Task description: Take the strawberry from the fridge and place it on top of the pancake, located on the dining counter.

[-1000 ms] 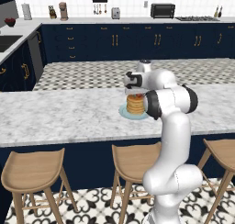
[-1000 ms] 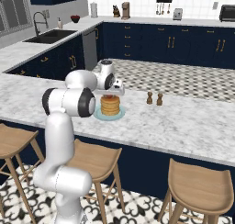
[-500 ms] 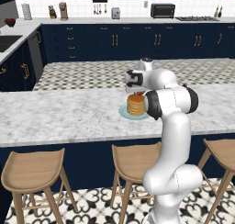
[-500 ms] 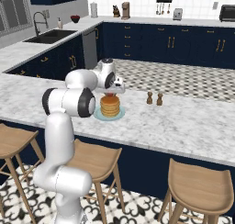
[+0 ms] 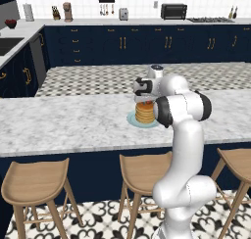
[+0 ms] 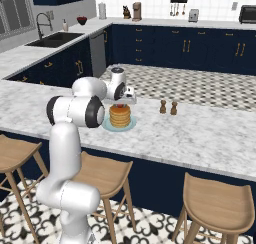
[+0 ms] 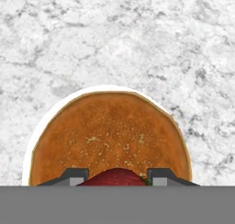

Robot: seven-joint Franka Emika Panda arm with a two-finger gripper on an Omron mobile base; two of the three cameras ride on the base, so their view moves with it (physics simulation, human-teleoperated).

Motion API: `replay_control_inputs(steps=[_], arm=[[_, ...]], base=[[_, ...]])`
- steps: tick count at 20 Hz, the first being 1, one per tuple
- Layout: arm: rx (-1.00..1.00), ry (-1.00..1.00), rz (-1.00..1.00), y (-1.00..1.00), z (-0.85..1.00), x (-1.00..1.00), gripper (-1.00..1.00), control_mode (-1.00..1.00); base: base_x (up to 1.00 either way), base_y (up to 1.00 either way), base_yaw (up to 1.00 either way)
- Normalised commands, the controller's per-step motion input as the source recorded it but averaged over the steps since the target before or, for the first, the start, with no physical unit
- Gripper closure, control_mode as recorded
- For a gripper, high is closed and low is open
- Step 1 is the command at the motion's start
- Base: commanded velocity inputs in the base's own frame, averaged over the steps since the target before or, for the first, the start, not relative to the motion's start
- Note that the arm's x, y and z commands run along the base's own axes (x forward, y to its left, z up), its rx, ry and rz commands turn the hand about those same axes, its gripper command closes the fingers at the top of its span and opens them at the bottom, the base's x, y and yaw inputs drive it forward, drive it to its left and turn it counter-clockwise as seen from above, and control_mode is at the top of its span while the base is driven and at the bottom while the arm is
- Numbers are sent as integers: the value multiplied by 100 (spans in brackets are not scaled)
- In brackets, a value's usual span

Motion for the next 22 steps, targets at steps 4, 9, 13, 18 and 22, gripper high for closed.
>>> replay_control_inputs(steps=[4, 9, 13, 18, 22], arm=[[0, -1, 4, 0, -22, -7, -100, -100], [0, -1, 3, 0, 12, -30, -100, -100], [0, 0, 0, 0, 46, -17, -100, -100], [0, 0, 0, -1, 57, -12, -100, -100], [0, 0, 0, -18, 24, -36, -100, -100]], base=[[0, 0, 0], [0, 0, 0], [0, 0, 0], [0, 0, 0], [0, 0, 0]])
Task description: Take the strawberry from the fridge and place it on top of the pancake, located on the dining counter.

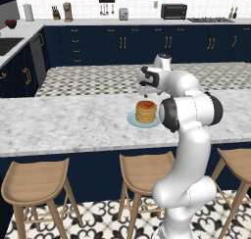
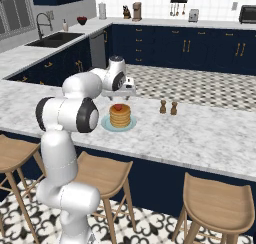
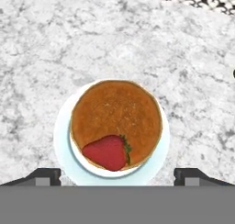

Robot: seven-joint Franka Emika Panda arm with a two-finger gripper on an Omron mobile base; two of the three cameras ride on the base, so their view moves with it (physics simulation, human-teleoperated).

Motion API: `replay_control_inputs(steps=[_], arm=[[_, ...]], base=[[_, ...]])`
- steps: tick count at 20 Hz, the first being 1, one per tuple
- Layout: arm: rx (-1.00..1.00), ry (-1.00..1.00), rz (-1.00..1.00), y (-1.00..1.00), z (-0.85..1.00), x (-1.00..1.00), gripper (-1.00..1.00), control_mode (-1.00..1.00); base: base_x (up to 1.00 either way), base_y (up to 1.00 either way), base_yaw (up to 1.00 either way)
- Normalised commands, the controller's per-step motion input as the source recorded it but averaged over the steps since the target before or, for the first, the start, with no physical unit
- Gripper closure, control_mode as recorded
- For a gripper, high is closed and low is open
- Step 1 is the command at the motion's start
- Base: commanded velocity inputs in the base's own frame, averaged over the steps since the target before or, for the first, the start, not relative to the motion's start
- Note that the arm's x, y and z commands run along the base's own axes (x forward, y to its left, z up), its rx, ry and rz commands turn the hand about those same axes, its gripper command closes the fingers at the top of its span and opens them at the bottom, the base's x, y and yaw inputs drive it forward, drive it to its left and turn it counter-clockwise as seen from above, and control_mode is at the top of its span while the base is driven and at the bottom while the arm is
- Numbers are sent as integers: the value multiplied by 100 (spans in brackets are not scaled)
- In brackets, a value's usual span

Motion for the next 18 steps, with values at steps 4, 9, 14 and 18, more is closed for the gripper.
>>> replay_control_inputs(steps=[4, 9, 14, 18], arm=[[2, 0, 0, -41, 1, -51, -100, -100], [0, 0, 0, -28, 0, -39, -100, -100], [0, 0, 0, -17, -8, -33, -100, -100], [0, 0, 0, -6, -17, -19, -100, -100]], base=[[0, 0, 0], [0, 0, 0], [0, 0, 0], [0, 0, 0]])
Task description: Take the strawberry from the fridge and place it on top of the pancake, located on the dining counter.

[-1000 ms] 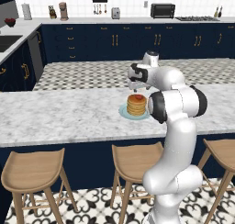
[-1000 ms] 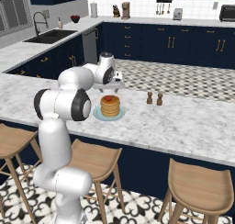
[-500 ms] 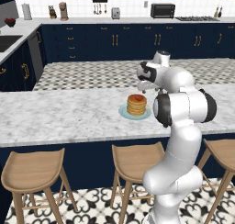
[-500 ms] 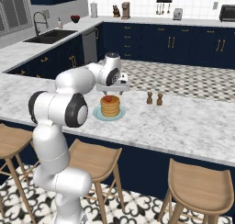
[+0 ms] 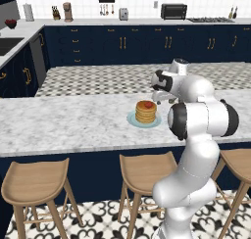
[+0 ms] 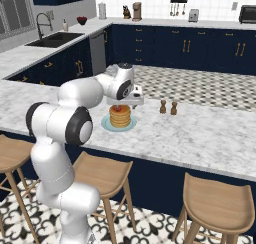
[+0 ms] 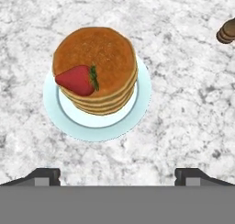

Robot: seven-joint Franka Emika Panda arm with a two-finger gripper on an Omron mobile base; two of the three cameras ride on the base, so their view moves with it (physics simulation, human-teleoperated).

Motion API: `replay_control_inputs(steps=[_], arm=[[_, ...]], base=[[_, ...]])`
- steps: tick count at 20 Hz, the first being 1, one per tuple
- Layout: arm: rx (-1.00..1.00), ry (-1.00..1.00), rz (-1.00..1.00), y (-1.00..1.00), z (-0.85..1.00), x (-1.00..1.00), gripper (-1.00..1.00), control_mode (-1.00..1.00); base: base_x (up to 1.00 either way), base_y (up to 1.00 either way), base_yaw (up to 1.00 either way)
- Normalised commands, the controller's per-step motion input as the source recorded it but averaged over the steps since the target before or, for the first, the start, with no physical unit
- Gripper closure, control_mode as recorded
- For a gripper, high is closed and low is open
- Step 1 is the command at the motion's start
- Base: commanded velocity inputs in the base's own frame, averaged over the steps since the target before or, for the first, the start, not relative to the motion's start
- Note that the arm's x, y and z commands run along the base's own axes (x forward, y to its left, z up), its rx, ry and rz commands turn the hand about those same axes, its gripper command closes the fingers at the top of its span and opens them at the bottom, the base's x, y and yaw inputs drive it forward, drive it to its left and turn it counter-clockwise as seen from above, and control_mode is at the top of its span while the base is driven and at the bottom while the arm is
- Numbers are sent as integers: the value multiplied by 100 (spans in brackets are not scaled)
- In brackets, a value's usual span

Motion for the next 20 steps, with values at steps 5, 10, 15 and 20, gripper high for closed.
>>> replay_control_inputs(steps=[5, 10, 15, 20], arm=[[1, 0, -1, -28, -14, -20, -100, -100], [1, 0, -1, -30, -17, -15, -100, -100], [0, 0, 0, -27, -23, -13, -100, -100], [0, 0, 0, -14, -47, -6, -100, -100]], base=[[0, 0, 0], [0, 0, 0], [0, 0, 0], [0, 0, 0]])
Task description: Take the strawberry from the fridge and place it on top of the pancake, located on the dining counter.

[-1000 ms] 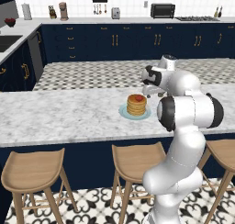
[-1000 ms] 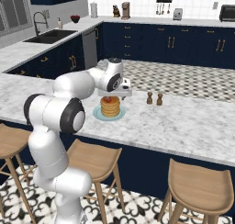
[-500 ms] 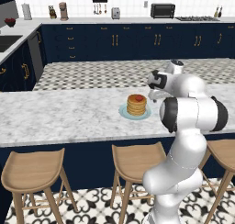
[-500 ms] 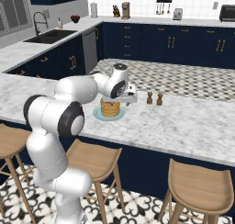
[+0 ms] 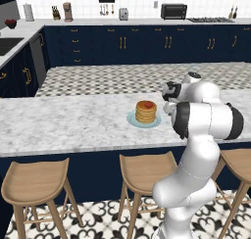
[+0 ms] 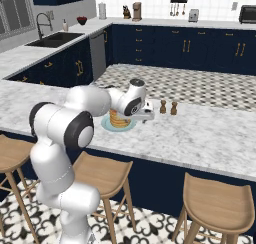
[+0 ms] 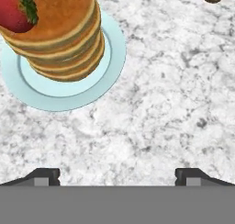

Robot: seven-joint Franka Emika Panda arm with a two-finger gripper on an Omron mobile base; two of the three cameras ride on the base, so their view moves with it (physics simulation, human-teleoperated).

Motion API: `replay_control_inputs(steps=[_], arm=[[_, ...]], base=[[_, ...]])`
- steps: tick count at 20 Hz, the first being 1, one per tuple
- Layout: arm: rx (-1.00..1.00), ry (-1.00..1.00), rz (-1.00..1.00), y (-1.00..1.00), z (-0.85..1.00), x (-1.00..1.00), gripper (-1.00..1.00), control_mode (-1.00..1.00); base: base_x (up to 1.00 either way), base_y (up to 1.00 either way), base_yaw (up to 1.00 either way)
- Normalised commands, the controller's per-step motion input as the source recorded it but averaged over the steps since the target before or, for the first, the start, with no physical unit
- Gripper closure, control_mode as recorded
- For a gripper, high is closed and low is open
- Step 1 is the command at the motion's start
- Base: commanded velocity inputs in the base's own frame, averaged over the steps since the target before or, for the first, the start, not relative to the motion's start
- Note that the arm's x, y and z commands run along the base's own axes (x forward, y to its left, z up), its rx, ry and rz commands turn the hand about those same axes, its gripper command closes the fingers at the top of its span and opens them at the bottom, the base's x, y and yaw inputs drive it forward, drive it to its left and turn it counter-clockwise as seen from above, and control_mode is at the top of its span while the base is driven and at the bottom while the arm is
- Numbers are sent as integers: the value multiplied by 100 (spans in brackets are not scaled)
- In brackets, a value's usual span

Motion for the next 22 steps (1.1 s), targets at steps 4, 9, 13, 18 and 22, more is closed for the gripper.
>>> replay_control_inputs(steps=[4, 9, 13, 18, 22], arm=[[0, 0, 0, -4, -57, -22, -100, -100], [0, -9, 0, -5, 20, -79, -100, -100], [0, -3, 0, 0, 58, -65, -100, -100], [0, 0, -2, 0, 50, -68, -100, -100], [0, 0, -4, 1, 58, -63, -100, -100]], base=[[0, 0, 0], [0, 0, 0], [0, 0, 0], [0, 0, 0], [0, 0, 0]])
